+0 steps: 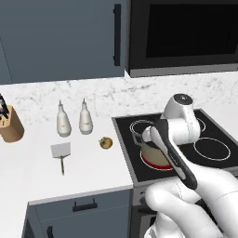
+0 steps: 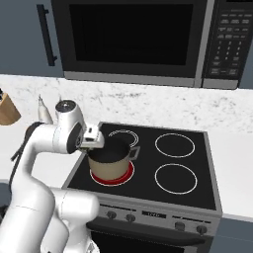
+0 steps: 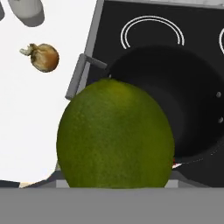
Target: Put the lime and onion in the pot. Retrieve the spatula and lightly stir the vegetables in the pot.
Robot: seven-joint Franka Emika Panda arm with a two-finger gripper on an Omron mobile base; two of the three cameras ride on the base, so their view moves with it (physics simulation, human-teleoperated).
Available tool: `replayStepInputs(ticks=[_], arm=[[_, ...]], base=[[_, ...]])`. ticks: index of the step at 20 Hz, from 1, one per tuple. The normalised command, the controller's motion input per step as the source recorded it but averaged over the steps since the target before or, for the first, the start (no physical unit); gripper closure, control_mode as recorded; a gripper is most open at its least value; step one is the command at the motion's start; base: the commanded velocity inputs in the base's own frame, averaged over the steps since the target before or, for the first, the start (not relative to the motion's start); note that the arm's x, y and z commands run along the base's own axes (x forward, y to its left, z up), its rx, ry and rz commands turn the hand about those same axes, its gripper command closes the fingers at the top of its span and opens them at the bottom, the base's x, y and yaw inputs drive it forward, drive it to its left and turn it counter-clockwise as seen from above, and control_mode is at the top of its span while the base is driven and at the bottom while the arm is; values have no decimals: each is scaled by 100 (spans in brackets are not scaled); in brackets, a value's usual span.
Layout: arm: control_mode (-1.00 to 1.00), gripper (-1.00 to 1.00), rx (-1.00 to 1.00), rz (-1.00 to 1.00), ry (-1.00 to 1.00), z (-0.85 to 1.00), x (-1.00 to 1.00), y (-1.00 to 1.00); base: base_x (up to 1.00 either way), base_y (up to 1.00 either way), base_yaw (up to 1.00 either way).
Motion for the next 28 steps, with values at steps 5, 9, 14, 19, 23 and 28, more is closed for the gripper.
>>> replayStepInputs(ticks=[5,9,14,19,23,28], arm=[[-100,100,0,-4,11,-32,79,-54],[-100,100,0,0,9,-46,46,-23],[-100,-100,-1,0,2,-37,29,-2],[-100,-100,-3,0,1,-18,23,0],[-100,-100,-1,0,0,16,4,0],[-100,-100,-5,0,-3,88,-33,23]], base=[[0,0,0],[0,0,0],[0,0,0],[0,0,0],[0,0,0],[0,0,0]])
